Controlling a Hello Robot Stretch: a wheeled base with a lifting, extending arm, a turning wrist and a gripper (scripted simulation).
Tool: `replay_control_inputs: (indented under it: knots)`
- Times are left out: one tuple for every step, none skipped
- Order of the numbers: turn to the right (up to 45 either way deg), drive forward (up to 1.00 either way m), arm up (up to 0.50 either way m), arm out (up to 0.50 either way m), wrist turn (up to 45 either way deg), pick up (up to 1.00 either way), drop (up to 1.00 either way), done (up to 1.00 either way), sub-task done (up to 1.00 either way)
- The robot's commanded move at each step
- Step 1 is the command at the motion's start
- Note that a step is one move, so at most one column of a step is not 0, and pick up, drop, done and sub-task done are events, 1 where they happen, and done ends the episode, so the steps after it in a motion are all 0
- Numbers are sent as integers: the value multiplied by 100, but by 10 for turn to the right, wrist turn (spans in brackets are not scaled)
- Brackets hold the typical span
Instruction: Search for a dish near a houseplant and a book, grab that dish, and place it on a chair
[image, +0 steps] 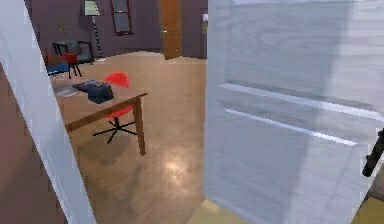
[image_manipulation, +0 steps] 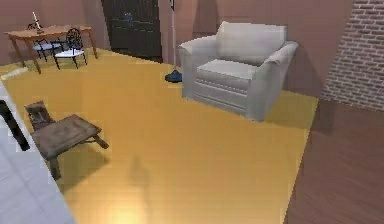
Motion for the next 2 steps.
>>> replay_control_inputs:
  knots:
    - [0, 50, 0, 0, 0, 0, 0, 0, 0]
    - [-300, 0, 0, 0, 0, 0, 0, 0, 0]
